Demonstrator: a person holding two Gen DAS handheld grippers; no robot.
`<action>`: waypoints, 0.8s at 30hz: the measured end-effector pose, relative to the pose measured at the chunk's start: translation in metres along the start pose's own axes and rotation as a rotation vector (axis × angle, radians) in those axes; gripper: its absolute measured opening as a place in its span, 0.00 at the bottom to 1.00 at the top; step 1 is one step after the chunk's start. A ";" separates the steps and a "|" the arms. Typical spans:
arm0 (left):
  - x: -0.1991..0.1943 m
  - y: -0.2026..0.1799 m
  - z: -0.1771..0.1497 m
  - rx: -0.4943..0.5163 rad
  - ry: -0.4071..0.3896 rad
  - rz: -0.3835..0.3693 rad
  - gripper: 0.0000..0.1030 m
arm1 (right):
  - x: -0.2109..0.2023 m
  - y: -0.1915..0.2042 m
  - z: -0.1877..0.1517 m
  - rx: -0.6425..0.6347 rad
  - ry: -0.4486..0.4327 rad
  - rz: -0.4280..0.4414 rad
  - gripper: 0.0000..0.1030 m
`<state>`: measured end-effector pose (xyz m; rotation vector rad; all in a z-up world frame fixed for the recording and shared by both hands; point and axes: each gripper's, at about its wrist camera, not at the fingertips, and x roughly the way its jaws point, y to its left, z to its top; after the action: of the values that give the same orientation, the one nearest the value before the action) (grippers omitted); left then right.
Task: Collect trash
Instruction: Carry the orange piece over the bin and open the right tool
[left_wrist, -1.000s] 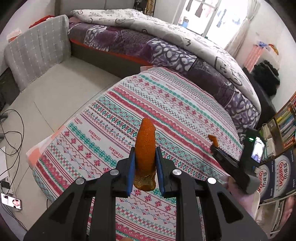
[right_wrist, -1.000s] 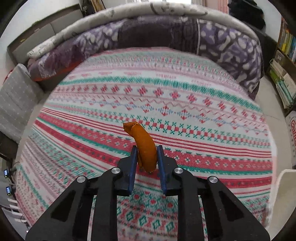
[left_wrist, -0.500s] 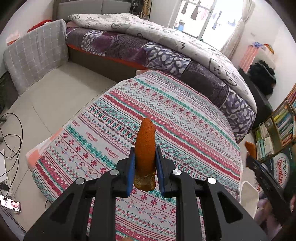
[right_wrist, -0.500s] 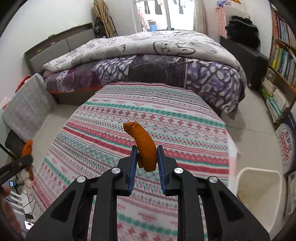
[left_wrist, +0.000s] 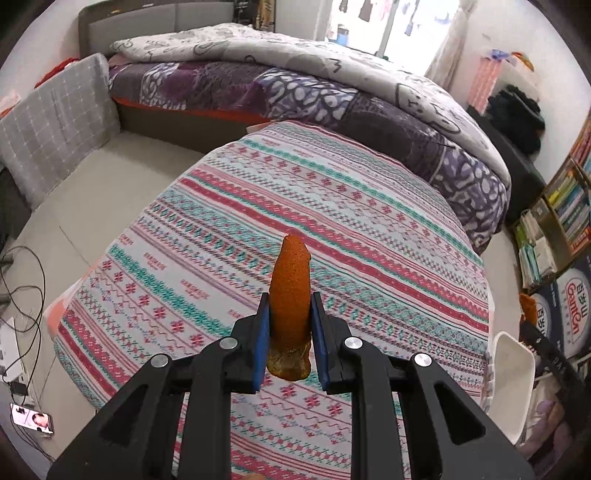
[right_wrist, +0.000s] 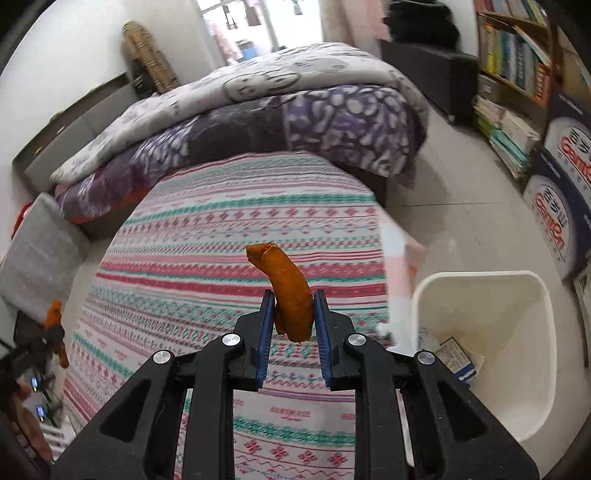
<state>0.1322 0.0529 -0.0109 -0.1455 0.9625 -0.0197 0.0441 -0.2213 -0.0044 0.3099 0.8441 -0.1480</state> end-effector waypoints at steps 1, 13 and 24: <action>0.000 -0.006 0.000 0.009 -0.002 -0.006 0.20 | -0.002 -0.006 0.001 0.016 -0.004 -0.002 0.20; 0.006 -0.075 -0.020 0.142 -0.017 -0.042 0.20 | -0.022 -0.080 0.007 0.208 -0.005 -0.068 0.21; 0.018 -0.145 -0.046 0.245 0.035 -0.146 0.20 | -0.047 -0.137 0.011 0.345 -0.048 -0.108 0.32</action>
<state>0.1119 -0.0968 -0.0317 0.0115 0.9744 -0.2740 -0.0129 -0.3545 0.0088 0.5824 0.7864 -0.4029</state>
